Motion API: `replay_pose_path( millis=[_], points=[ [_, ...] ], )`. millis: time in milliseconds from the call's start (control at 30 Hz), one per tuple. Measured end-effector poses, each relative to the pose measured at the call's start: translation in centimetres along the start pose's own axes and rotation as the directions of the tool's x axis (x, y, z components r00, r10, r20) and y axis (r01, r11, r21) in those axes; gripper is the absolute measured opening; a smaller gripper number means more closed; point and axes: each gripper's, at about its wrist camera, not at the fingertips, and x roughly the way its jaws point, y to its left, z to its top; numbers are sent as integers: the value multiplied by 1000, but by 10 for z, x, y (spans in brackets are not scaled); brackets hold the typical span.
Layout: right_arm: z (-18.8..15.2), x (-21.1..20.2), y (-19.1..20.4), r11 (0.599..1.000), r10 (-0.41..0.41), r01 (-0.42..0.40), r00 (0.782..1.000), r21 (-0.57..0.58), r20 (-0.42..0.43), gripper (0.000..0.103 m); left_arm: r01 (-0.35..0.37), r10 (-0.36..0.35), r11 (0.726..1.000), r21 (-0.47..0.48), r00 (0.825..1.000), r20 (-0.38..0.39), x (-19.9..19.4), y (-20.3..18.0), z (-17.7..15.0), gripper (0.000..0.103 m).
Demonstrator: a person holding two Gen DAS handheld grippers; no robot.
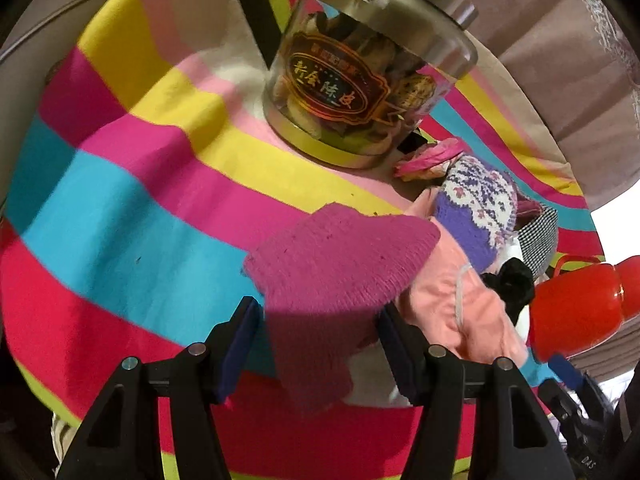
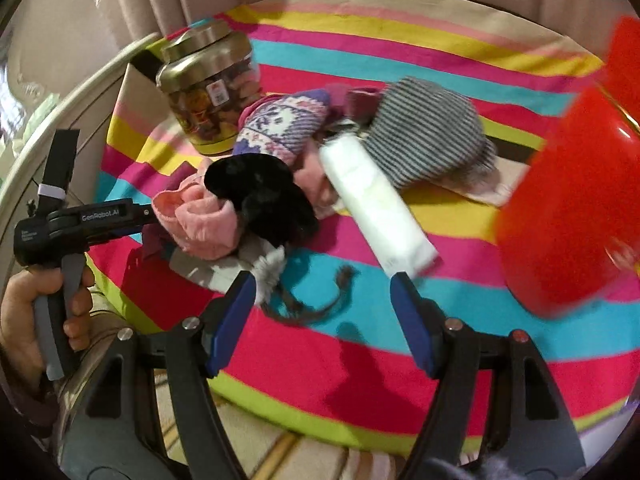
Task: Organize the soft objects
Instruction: 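Grasp the magenta knit sock with the left tool while the right tool grasps the black fuzzy item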
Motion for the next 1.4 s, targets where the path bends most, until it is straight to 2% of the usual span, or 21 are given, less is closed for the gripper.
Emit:
replay_pose_path(
  millis=[67, 200, 333, 633, 733, 800, 1000, 1400],
  points=[
    [5, 12, 5, 1000, 4, -4, 1000, -21, -10, 73, 5, -5, 1000, 3, 1000, 3, 4, 0, 2, 57],
    [15, 34, 12, 999, 8, -10, 1000, -54, -25, 73, 24, -24, 1000, 13, 1000, 16, 9, 1, 5, 33],
    [22, 52, 18, 997, 8, -11, 999, -79, -42, 73, 34, -34, 999, 17, 998, 44, 10, 1, 7, 23],
    [38, 67, 29, 992, 18, -20, 1000, -122, -14, 70, 45, -47, 999, 15, 992, 120, -4, 4, 1, 17],
    [42, 75, 33, 992, 29, -31, 999, -126, -25, 52, 42, -44, 999, 20, 988, 149, -11, 3, -1, 17],
    [42, 79, 36, 990, 37, -42, 999, -136, -38, 36, 42, -45, 999, 23, 985, 164, -17, 2, -2, 17],
    [36, 70, 32, 993, 32, -33, 999, -114, -8, 16, 37, -41, 999, 22, 974, 223, -32, 0, -6, 17],
    [18, 9, 0, 1000, 13, -15, 994, 12, 111, 15, 45, -50, 999, 24, 945, 322, -74, -6, -30, 16]
  ],
)
